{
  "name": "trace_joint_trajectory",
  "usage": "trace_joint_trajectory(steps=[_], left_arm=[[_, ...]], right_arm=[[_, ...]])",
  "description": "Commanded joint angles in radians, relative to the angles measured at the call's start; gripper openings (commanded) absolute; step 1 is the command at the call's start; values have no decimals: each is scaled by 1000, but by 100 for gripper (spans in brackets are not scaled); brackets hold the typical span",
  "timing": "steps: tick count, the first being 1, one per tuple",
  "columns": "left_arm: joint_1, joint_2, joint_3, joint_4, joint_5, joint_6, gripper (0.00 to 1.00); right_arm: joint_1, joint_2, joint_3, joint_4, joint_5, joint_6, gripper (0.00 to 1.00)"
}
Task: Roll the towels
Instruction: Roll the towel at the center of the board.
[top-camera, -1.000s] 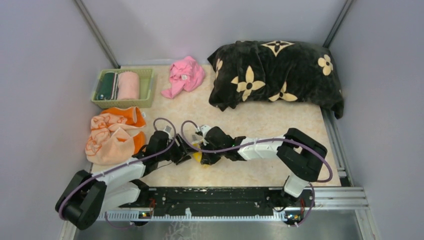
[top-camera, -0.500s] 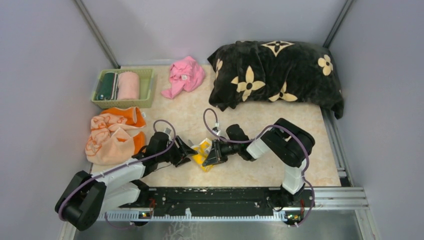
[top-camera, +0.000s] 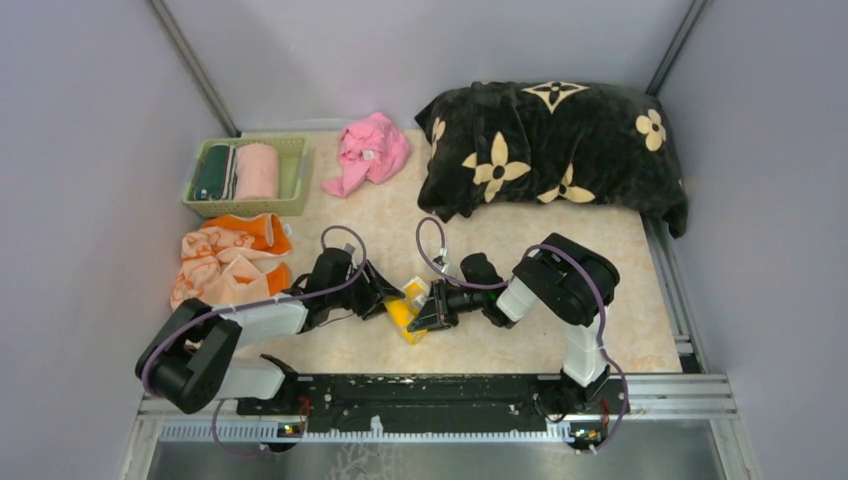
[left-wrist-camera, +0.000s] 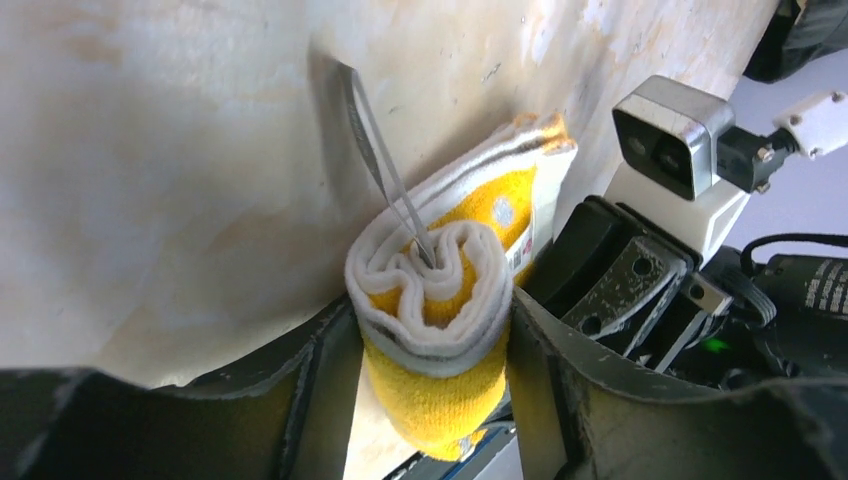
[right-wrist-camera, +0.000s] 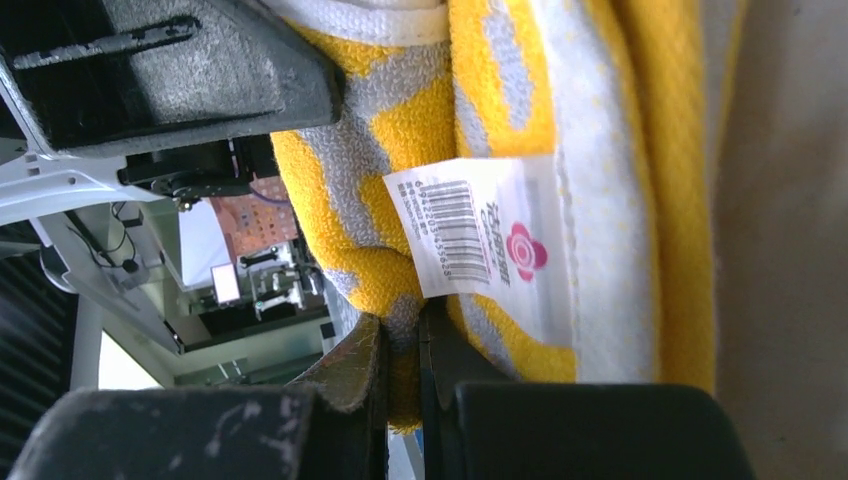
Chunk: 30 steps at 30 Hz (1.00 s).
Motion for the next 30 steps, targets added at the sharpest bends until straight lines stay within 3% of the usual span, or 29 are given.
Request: trace_joint_trajectory(steps=[1, 3, 5, 9, 11, 13, 18, 25, 30], left_arm=[[0, 112, 30, -18, -64, 52, 57], [0, 143, 43, -31, -72, 67, 47], [-1, 159, 49, -58, -79, 80, 30], [5, 131, 56, -124, -120, 112, 26], [15, 87, 57, -158, -138, 128, 32], [24, 34, 59, -197, -157, 147, 48], [28, -118, 53, -271, -150, 184, 60], [28, -302, -50, -211, -34, 167, 66], [26, -288, -101, -84, 52, 142, 65]], right_arm=[[-8, 6, 0, -81, 32, -51, 2], [-8, 4, -1, -91, 35, -59, 2], [-7, 0, -3, -86, 35, -58, 2], [-7, -4, -11, -57, 33, -39, 2], [-8, -5, -14, -37, 30, -23, 2], [-7, -4, -20, -20, 31, -5, 2], [-7, 17, -41, 72, 21, 56, 2], [-9, 108, -73, 260, 10, 159, 3], [-10, 155, -99, 355, 20, 205, 4]])
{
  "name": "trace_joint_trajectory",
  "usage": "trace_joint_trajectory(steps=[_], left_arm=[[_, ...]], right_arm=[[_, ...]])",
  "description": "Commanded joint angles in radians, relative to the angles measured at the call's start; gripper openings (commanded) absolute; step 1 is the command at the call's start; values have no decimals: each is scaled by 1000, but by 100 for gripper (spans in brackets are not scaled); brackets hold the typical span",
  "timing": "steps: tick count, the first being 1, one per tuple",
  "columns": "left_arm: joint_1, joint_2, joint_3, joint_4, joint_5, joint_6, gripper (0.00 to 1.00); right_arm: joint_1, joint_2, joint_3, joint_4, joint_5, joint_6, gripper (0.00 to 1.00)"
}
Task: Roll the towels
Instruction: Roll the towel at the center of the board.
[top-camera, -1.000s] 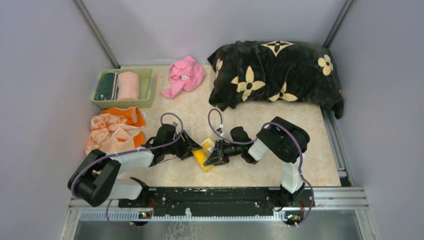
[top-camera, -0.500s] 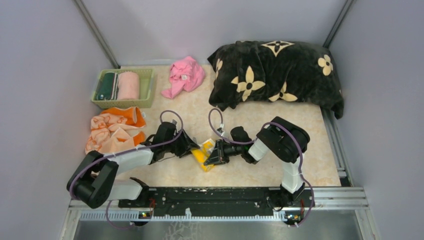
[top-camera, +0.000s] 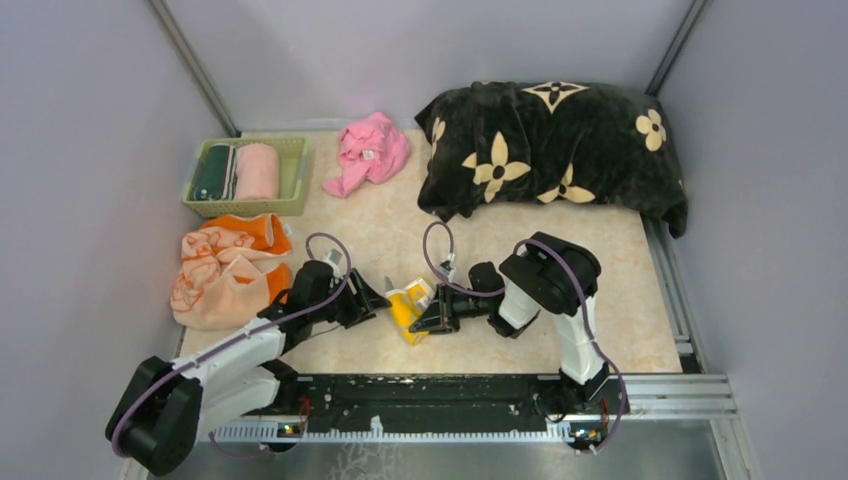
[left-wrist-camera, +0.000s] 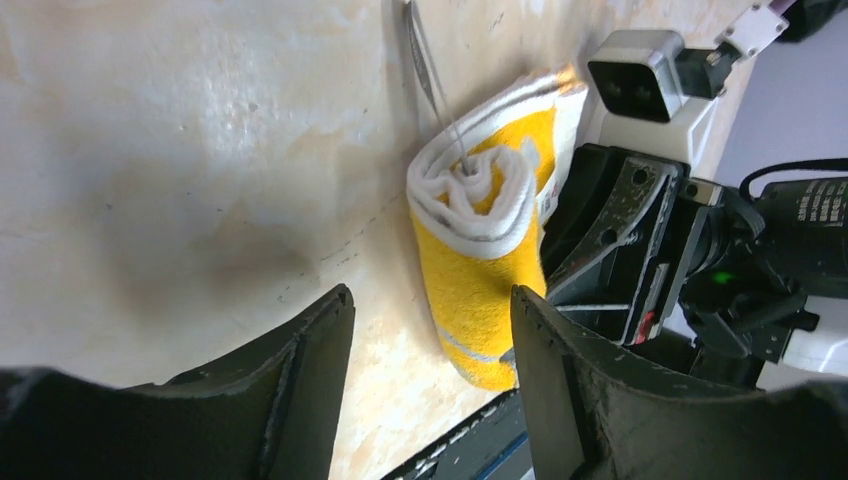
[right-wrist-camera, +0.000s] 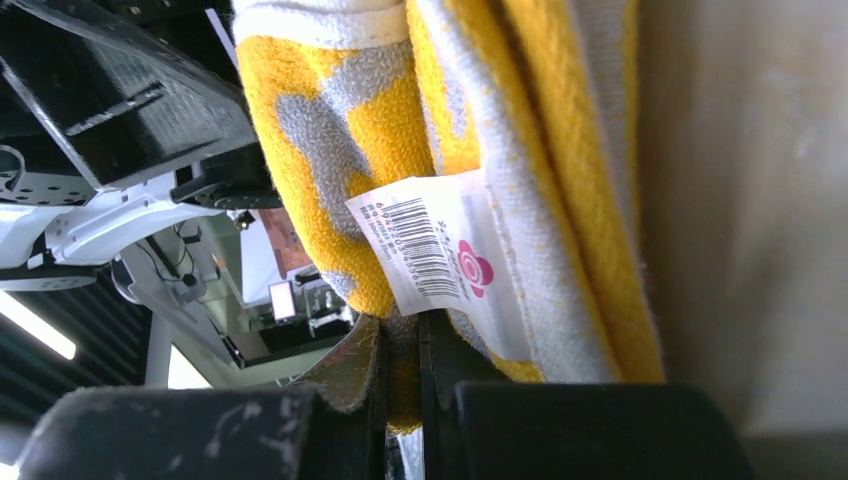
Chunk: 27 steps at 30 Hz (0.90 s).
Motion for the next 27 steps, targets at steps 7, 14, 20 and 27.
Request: trace_joint_trajectory(steps=[7, 14, 20, 27], left_arm=[[-39, 229, 3, 290, 121, -39, 59], [-71, 370, 33, 249, 43, -77, 51], [-76, 386, 24, 208, -12, -83, 50], [-76, 375, -2, 209, -46, -113, 48]], right_arm=[[-5, 29, -40, 22, 36, 10, 11], [-3, -100, -33, -175, 84, -100, 29], [5, -296, 9, -556, 167, -264, 40], [90, -592, 204, -1177, 481, -534, 48]])
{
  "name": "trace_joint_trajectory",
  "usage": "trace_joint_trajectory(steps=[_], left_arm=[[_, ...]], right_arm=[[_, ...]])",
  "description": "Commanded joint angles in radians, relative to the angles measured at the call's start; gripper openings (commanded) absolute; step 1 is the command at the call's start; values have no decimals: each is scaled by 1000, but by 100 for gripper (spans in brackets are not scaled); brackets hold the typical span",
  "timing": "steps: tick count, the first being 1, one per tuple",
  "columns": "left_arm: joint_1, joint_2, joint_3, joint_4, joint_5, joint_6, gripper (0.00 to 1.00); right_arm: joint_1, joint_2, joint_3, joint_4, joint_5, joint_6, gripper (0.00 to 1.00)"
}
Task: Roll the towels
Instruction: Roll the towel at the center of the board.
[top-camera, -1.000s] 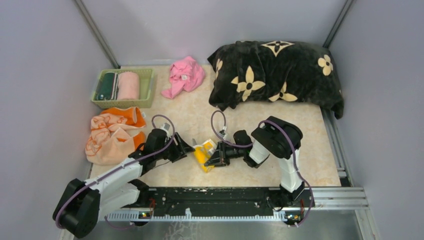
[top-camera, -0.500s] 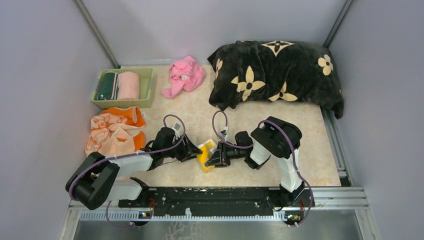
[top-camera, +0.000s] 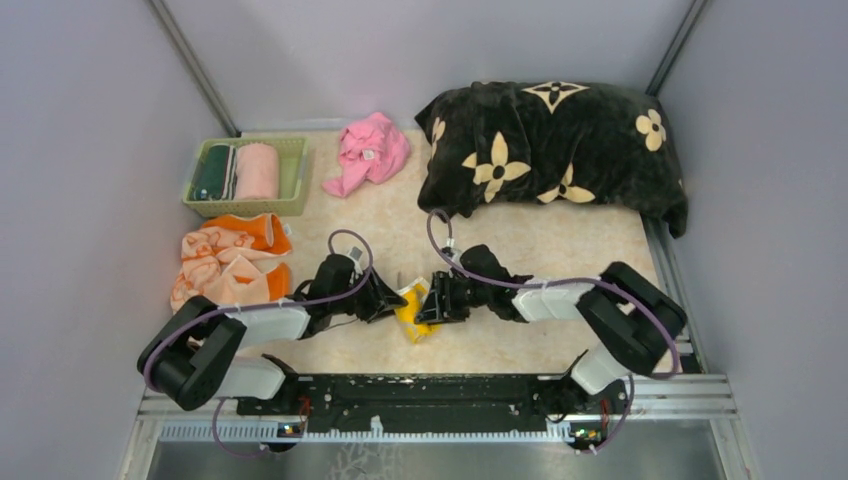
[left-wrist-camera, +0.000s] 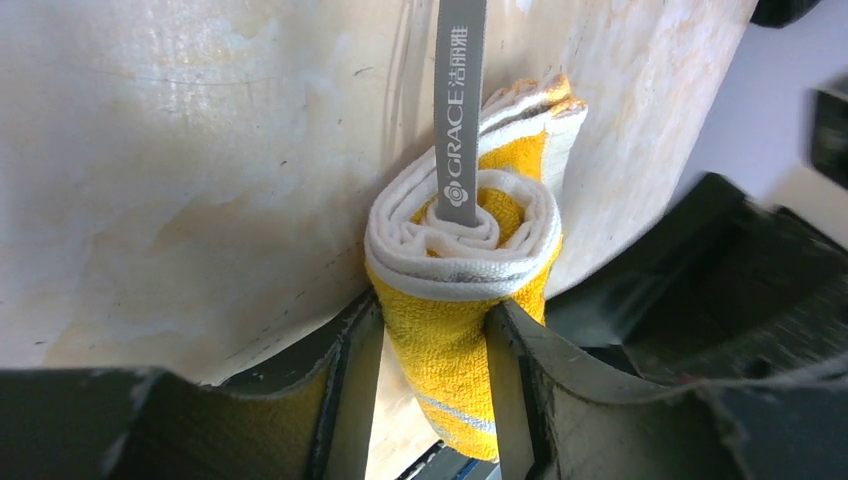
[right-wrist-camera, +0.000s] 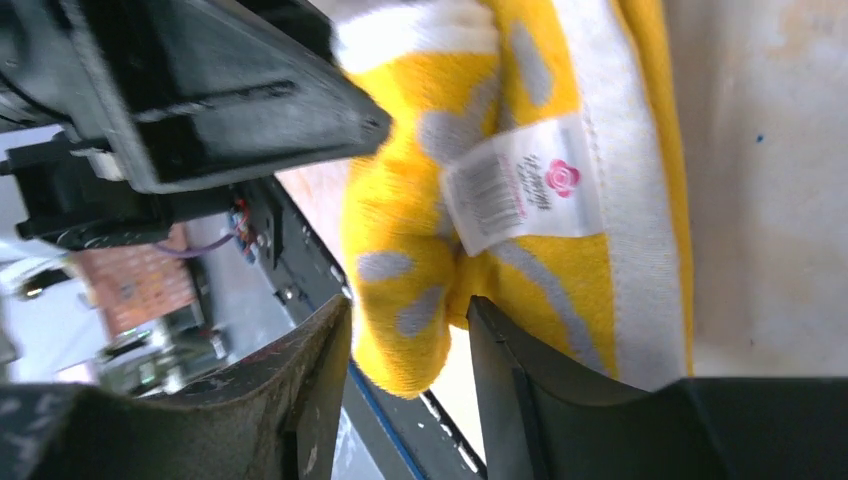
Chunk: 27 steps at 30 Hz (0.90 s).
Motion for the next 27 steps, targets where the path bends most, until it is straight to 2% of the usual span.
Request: trace_joint_trajectory(steps=[1, 7, 14, 21, 27], left_arm=[[-6, 19, -46, -90, -100, -5, 48], [-7, 12, -66, -77, -106, -35, 48], [-7, -9, -86, -73, -116, -61, 48], [-7, -21, -98, -77, -127, -73, 48], [-7, -28, -108, -67, -121, -83, 48]], right_arm=[[78, -183, 167, -483, 301, -240, 49], [299, -241, 357, -726, 678, -373, 52], [493, -90, 513, -834, 975, -426, 52], [593, 109, 611, -858, 1133, -476, 52], [605, 229, 633, -868, 1172, -505, 52]])
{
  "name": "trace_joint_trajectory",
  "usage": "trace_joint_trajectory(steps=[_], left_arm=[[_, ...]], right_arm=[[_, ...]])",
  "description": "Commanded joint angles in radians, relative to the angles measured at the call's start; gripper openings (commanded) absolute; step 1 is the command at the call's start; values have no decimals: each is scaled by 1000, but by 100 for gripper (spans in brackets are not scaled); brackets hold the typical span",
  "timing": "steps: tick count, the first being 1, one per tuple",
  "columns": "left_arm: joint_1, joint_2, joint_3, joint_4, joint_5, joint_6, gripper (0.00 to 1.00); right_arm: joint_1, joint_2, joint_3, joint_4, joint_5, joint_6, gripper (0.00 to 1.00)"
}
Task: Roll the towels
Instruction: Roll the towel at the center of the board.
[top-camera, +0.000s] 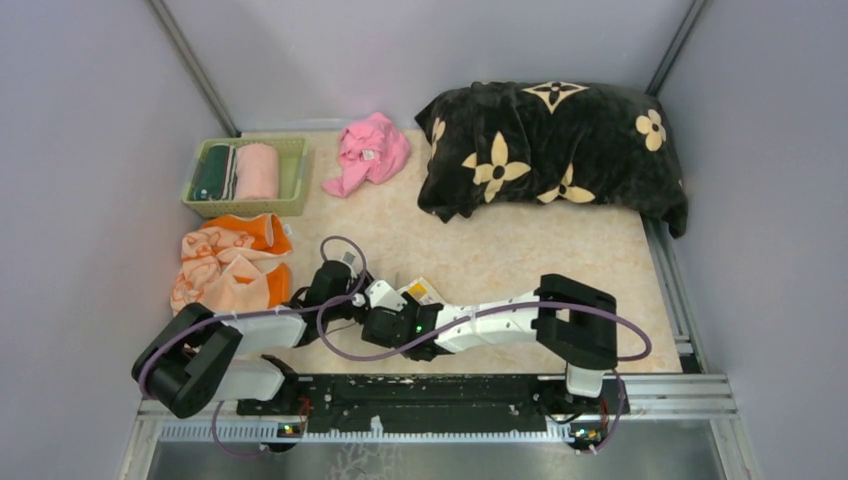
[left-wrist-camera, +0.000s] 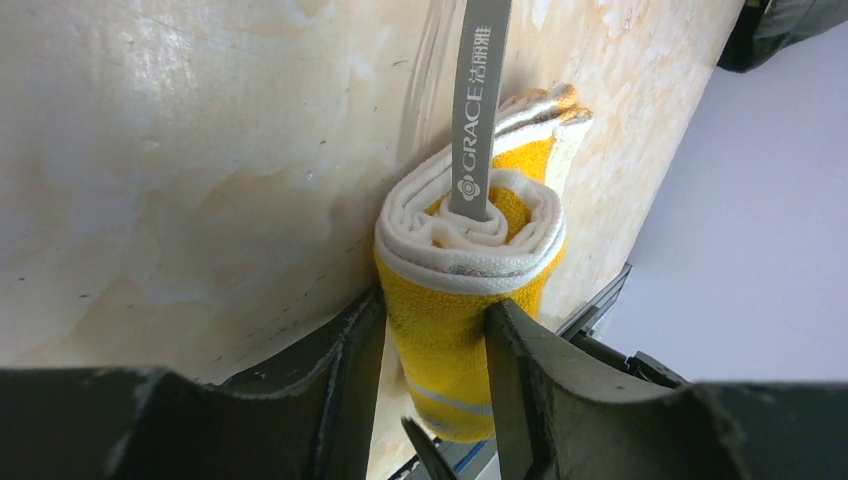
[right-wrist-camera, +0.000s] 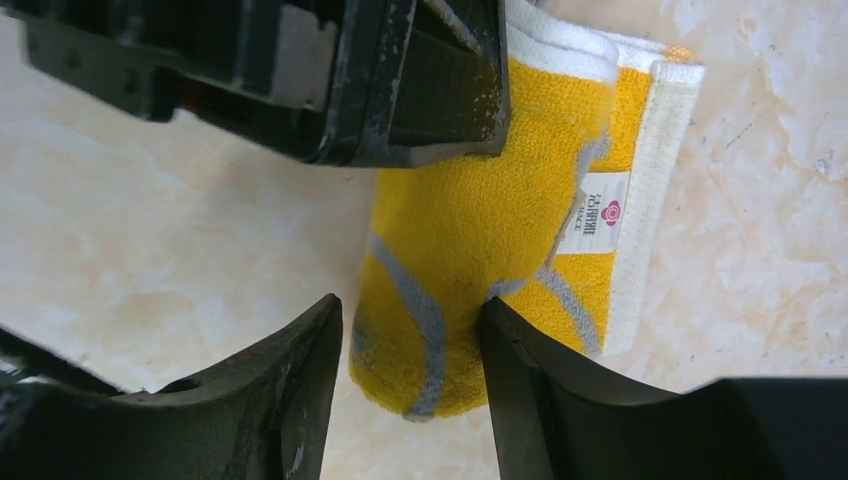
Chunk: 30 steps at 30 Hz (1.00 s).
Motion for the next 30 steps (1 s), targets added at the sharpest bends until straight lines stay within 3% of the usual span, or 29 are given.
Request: trace_joint_trajectory(steps=[1, 6, 9, 20, 30], left_arm=[[-3, 10, -50, -116, -71, 15, 48], [-3, -10, -59, -116, -62, 16, 51], [-3, -37, -63, -120, -56, 17, 55], [15, -318, -108, -246, -75, -3, 66], [23, -533, -166, -307, -108, -44, 71]], right_arm=[[7, 63, 40, -6, 80, -40, 52], [5, 100, 14, 27, 35, -77, 47], [-17, 77, -22, 77, -68, -110, 40], [-271, -31, -169, 318, -864, -157, 22], [-454, 98, -195, 493, -1322, -19, 19]])
